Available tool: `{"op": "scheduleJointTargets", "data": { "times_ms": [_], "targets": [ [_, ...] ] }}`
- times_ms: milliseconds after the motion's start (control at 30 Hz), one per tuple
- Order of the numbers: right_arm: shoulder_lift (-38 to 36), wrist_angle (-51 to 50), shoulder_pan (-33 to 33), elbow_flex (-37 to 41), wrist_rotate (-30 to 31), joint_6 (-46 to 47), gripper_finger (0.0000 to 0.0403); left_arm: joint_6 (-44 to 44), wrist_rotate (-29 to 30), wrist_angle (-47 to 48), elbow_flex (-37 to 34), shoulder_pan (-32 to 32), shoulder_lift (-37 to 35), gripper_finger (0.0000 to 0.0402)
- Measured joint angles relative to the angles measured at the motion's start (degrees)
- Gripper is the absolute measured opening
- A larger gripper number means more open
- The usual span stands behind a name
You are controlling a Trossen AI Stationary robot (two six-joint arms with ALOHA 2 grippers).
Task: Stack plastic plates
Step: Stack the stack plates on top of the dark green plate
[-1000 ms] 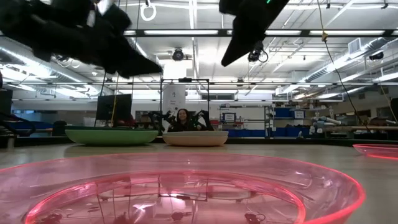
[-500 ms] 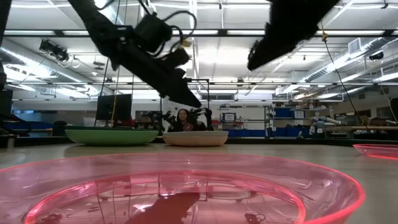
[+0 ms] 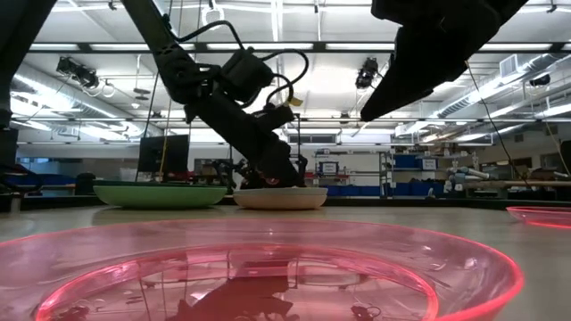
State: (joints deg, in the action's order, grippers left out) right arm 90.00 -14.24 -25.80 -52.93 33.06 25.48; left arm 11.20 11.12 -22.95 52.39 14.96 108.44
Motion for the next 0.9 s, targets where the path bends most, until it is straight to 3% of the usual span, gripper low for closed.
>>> {"op": "scheduleJointTargets", "data": {
  "times_ms": [500,700,900],
  "targets": [
    [0.00,1.85,0.50,0.00,0.09,-1.20,0.0140,3.61,-2.48,-3.41,-0.22,0.33,4.68,0.0238],
    [0.00,1.99,0.50,0.00,-0.05,-1.57,0.0140,3.78,-0.18,-6.67,-0.18,0.35,7.82,0.0235],
    [0.00,2.07,0.50,0.00,-0.07,-2.06,0.0140,3.41,0.58,-6.03,-0.21,0.39,7.82,0.0187]
  ]
}}
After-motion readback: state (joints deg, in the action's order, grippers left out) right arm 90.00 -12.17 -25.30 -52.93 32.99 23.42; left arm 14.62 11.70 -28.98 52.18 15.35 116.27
